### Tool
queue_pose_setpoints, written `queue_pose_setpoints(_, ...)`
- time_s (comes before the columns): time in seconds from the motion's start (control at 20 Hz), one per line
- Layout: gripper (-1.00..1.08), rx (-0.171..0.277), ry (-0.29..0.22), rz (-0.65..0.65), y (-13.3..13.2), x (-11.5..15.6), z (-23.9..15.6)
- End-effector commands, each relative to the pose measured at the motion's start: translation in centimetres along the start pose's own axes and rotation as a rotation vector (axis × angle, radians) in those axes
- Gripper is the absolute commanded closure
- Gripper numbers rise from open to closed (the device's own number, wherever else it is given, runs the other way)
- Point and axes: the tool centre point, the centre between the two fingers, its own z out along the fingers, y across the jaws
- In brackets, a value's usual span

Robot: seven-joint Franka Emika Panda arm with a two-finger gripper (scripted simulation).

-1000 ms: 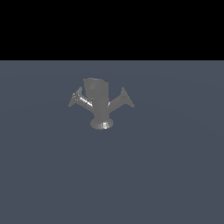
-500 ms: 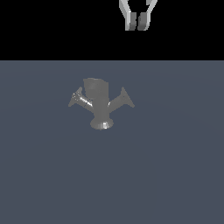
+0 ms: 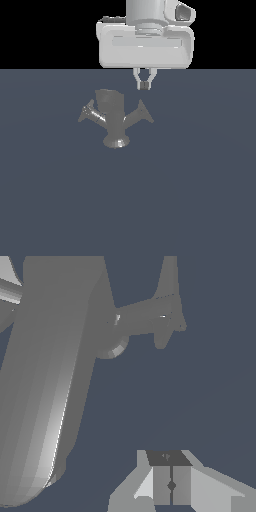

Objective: Turn on the faucet by rotating a designated handle.

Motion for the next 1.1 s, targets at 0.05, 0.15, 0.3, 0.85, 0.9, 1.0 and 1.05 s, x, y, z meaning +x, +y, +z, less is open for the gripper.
queue_pose_setpoints(0.05,0.25,0.047,0.081,0.037,0.6,4.7,2.2)
queue_pose_setpoints(0.15,0.29,0.079,0.098,0.110,3.1,5.9,4.4)
queue_pose_setpoints(0.3,0.79,0.120,0.114,0.229,2.4,7.8,7.6)
queue_pose_setpoints(0.85,0.75,0.186,0.318,-0.120,-10.9,16.4,4.9)
queue_pose_setpoints(0.9,0.61,0.139,0.331,-0.208,-7.1,18.7,5.3)
queue_pose_setpoints(1.0,0.36,0.121,0.361,-0.181,-11.2,18.7,5.2)
queue_pose_setpoints(1.05,0.36,0.132,0.372,-0.121,-7.1,18.4,4.9)
